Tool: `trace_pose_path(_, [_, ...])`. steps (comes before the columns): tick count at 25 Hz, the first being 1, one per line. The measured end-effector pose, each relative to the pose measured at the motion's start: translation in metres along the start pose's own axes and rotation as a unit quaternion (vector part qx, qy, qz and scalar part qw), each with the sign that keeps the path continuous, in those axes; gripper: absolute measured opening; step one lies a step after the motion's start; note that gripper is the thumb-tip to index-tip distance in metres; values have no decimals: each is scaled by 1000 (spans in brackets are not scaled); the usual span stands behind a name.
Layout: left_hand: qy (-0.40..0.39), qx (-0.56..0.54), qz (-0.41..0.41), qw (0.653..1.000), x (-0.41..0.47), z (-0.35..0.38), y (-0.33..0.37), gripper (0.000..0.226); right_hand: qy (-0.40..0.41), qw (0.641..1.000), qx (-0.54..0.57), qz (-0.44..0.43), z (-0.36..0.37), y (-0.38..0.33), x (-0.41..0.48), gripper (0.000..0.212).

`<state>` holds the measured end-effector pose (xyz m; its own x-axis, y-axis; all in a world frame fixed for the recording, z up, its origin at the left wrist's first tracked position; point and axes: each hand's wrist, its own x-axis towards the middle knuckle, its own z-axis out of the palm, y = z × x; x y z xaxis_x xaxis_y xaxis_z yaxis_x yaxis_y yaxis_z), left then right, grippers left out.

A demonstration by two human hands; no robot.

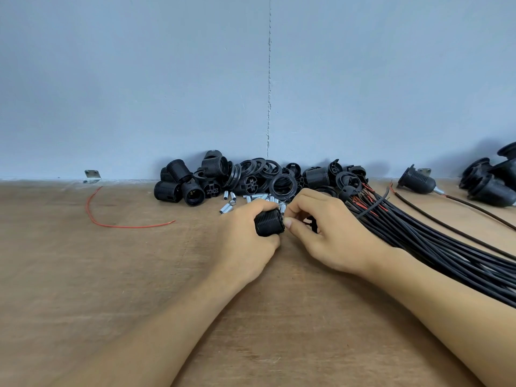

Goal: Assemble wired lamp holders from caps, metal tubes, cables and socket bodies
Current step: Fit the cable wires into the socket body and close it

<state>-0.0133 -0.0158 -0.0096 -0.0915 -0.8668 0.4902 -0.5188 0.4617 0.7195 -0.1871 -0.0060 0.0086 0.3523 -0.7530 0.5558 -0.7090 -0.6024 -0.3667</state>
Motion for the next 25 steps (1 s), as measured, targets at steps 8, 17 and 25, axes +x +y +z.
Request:
trace_pose_path(8, [7, 4, -24, 1000, 2, 1, 2, 39, 22, 988, 120, 94, -3, 4, 2, 6])
trace_pose_path(17, [8, 1, -14, 1000, 1, 1, 0, 38, 21, 991, 90, 99, -1, -6, 2, 13])
trace_pose_path(25, [26, 0, 4, 1000, -4, 0, 2, 37, 21, 989, 90, 118, 4, -13, 2, 14])
